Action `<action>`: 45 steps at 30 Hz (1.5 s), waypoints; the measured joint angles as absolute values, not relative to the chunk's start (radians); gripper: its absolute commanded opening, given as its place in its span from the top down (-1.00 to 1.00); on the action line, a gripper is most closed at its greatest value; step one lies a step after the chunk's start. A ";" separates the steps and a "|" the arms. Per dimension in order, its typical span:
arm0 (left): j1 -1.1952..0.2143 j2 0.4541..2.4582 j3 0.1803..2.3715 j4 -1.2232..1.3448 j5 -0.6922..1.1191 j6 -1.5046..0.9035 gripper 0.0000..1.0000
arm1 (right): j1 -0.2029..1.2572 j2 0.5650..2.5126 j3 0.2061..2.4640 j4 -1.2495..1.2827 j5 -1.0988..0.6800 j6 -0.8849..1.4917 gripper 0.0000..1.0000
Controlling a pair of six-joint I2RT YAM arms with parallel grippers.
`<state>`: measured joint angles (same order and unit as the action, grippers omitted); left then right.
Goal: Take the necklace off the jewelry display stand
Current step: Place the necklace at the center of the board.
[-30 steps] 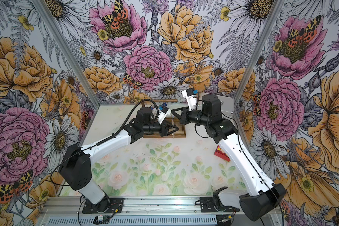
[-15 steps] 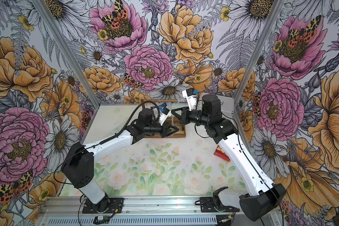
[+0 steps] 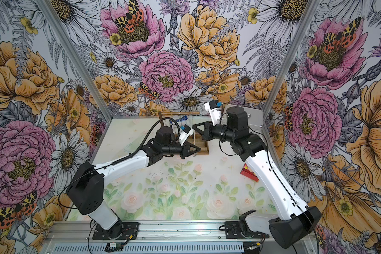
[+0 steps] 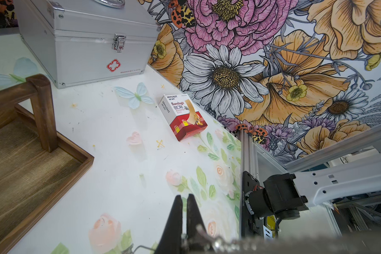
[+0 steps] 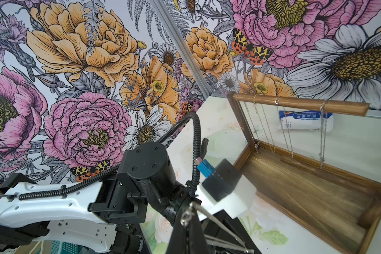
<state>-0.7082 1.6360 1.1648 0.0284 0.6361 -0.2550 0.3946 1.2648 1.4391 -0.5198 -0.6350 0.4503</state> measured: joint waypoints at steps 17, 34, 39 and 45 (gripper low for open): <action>-0.781 1.281 0.862 -0.053 0.370 -0.404 1.00 | 0.481 1.288 1.402 -0.499 -0.652 0.380 1.00; -0.781 0.941 0.551 -0.327 0.201 -0.722 1.00 | 0.681 1.520 1.325 -0.363 -0.614 0.345 1.00; -0.781 0.899 0.506 -0.390 0.197 -0.796 1.00 | 0.710 1.594 1.312 -0.320 -0.605 0.346 1.00; -0.796 0.811 0.422 -0.437 0.198 -0.899 1.00 | 0.752 1.657 1.281 -0.278 -0.599 0.347 1.00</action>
